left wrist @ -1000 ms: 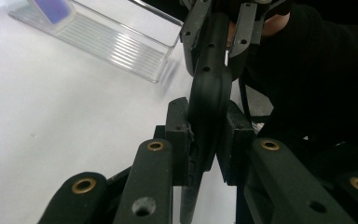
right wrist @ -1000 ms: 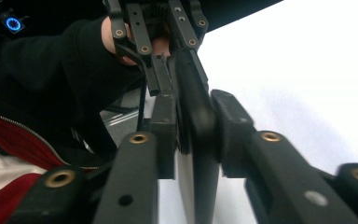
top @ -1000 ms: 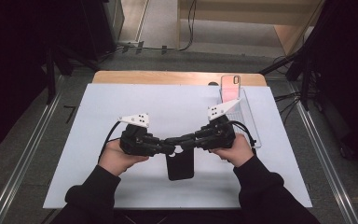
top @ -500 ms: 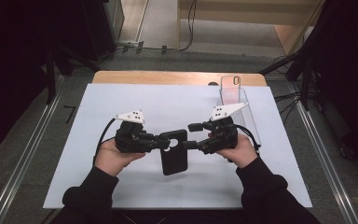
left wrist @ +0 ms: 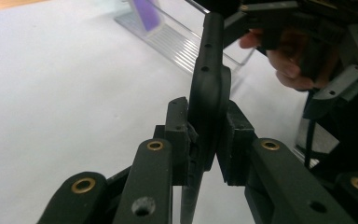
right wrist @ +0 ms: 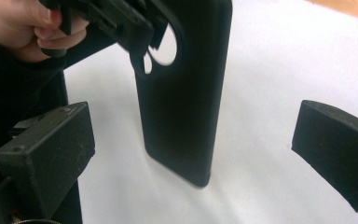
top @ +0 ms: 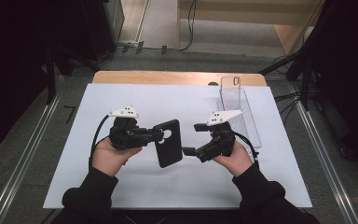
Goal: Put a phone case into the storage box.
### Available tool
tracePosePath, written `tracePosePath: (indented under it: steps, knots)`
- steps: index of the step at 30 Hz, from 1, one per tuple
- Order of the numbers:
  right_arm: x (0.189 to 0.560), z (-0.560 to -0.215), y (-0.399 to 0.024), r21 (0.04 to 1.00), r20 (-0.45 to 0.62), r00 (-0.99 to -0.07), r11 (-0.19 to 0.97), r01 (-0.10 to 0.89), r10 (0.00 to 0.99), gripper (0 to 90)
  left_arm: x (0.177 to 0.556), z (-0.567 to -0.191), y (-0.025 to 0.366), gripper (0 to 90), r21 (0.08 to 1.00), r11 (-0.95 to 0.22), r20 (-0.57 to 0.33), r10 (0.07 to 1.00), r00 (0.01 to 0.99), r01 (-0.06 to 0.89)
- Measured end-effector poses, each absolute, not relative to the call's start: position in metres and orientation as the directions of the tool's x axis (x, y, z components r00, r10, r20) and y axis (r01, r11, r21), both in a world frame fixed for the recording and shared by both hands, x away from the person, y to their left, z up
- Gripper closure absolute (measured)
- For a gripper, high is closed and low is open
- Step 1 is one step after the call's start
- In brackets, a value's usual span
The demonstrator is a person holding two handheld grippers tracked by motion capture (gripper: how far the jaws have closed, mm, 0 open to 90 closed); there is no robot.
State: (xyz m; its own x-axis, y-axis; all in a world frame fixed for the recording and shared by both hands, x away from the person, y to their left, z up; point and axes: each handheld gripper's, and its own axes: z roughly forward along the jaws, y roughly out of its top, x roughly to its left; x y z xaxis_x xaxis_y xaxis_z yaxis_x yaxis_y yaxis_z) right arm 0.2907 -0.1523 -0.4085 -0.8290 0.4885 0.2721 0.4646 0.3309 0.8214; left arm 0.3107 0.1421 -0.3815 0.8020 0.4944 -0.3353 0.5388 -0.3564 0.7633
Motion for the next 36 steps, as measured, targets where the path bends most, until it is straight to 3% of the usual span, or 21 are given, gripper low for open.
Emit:
tracePosePath:
  steps: [13,20,26,36]
  knots:
    - [0.274,-0.414,-0.139,0.800,0.309,-0.754,0.271,0.535,0.579,0.0,0.314,-0.381,0.149,76.5,0.764,-0.296,-0.333,0.580,0.743,0.573]
    - [0.270,-0.421,-0.127,0.812,0.258,-0.701,0.244,0.530,0.664,0.0,0.313,-0.380,0.148,76.5,0.751,-0.264,-0.346,0.624,0.701,0.605]
    - [0.270,-0.426,-0.122,0.814,0.262,-0.646,0.196,0.547,0.717,0.0,0.311,-0.378,0.145,76.5,0.744,-0.266,-0.344,0.634,0.693,0.612]
    - [0.270,-0.427,-0.116,0.819,0.239,-0.631,0.196,0.539,0.738,0.0,0.308,-0.379,0.138,76.5,0.740,-0.261,-0.354,0.634,0.688,0.620]
